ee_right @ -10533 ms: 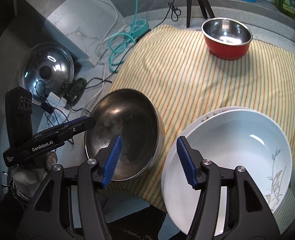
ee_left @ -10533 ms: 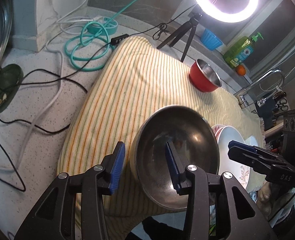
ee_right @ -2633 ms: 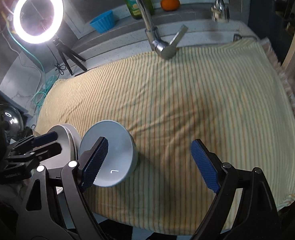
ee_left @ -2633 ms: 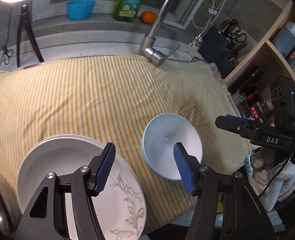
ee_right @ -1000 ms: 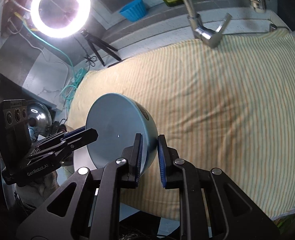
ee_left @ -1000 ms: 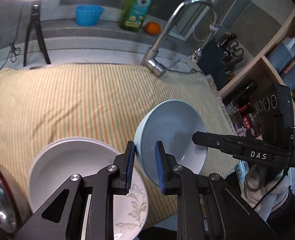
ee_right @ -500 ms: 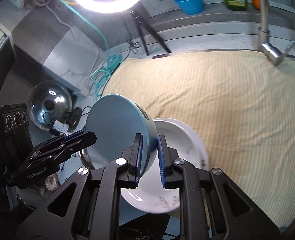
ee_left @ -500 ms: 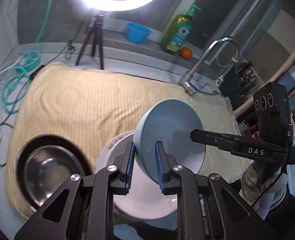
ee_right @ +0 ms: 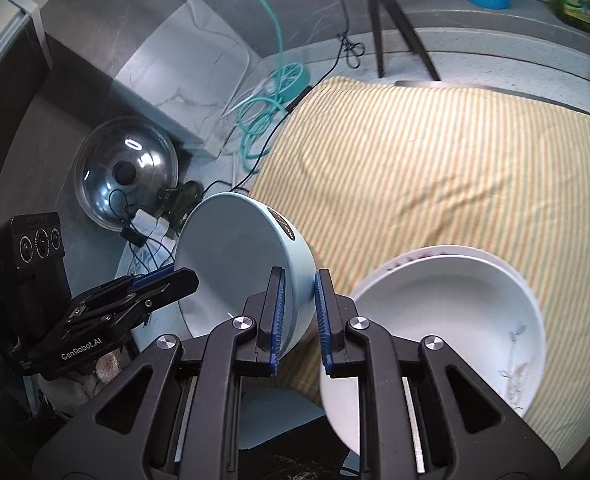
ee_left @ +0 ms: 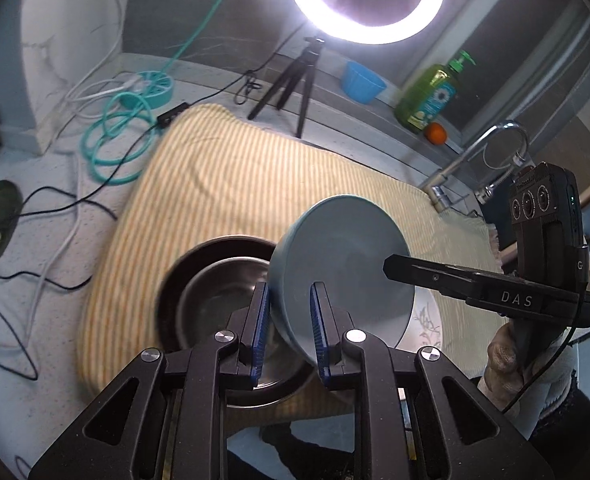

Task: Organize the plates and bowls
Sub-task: 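Lower the pale blue-white bowl into the steel bowl with the left gripper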

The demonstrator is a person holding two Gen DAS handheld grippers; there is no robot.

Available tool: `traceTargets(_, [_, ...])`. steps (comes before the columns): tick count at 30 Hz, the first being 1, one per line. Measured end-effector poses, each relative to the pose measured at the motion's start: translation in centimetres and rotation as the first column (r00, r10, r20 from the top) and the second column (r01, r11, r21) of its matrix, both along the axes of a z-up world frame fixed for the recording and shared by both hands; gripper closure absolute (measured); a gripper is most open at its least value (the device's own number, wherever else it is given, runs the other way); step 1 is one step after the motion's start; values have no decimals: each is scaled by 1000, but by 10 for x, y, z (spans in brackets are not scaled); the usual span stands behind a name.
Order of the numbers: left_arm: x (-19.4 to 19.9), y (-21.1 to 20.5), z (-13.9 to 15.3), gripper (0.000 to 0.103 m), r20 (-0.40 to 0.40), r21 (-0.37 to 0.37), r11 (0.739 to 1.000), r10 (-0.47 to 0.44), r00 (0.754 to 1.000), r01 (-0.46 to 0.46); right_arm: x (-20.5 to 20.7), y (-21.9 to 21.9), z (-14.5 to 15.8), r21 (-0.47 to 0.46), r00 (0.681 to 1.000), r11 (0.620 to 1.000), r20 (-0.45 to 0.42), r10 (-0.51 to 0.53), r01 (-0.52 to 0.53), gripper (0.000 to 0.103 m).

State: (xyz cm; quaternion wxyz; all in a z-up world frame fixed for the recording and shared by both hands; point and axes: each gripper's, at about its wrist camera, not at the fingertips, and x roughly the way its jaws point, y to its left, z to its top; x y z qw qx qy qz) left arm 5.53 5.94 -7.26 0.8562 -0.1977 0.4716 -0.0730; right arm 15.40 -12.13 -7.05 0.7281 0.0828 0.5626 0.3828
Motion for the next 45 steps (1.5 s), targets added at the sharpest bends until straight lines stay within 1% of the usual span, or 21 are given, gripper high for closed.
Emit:
traceTargets(5, [-7,17,-9,85,-34,-8,1000,20,999,-20,-2,23,-13,-9,998,999,-45,34,-34,87])
traceTargets(11, [-13,30,-23,85,-81,-33,999,30,996,-32,-5,35,-30,-23,995,998,-91,49,-52,87])
traceTargets(23, [-12,41,-36,85,-122,-29,999,42,992,-46,-7,54,-48,-71,990,994,-119,75,-84,87])
traceTargets(24, [-11,41,-36,85,-122,-29,998,43,992,-47,-7,55,-49,-74,990,994,-120,77,-86,86])
traceTargets(26, [-9,41,-39,85,-130,-28,999,41,991,-45,-8,56,-49,-83,990,992,-116,81,-91,85])
traceTargets(27, [-9,41,-39,85,-131,-26,999,39,991,-43,-8,57,-49,-88,991,992,-108,82,-92,84])
traceTargets(29, [-9,41,-39,85,-126,-21,999,40,991,-43,-9,59,-47,-93,991,991,-95,92,-100,76])
traceTargets(31, [-9,41,-37,83,-121,-23,999,38,992,-41,-10,58,-42,-89,993,991,-71,96,-102,61])
traceTargets(32, [-9,41,-36,80,-117,-22,999,39,992,-41,-11,57,-39,-85,994,991,-57,97,-102,57])
traceTargets(33, [-10,42,-35,80,-110,-21,999,41,993,-44,-11,56,-35,-78,994,992,-42,96,-100,53])
traceTargets(36, [-11,44,-31,80,-91,-13,999,48,995,-50,-11,54,-27,-61,995,993,-15,104,-104,50])
traceTargets(37, [-11,46,-30,78,-86,-13,998,54,995,-56,-12,53,-24,-64,994,992,-3,105,-105,44])
traceTargets(38, [-10,48,-30,73,-83,-16,998,62,995,-64,-12,52,-21,-66,994,992,9,106,-105,40])
traceTargets(39, [-11,51,-30,70,-79,-19,997,74,994,-75,-12,51,-19,-64,994,993,19,105,-103,35])
traceTargets(41, [-12,57,-31,69,-74,-15,995,98,992,-99,-12,47,-16,-56,995,994,33,97,-95,30])
traceTargets(43, [-14,64,-33,67,-72,-17,992,120,990,-122,-10,42,-14,-55,995,995,45,84,-82,22])
traceTargets(44, [-14,67,-34,62,-74,-21,991,129,989,-130,-9,39,-14,-61,996,995,54,76,-72,21])
traceTargets(45, [-15,71,-37,60,-79,-23,990,134,988,-136,-8,36,-14,-64,996,996,59,67,-63,20])
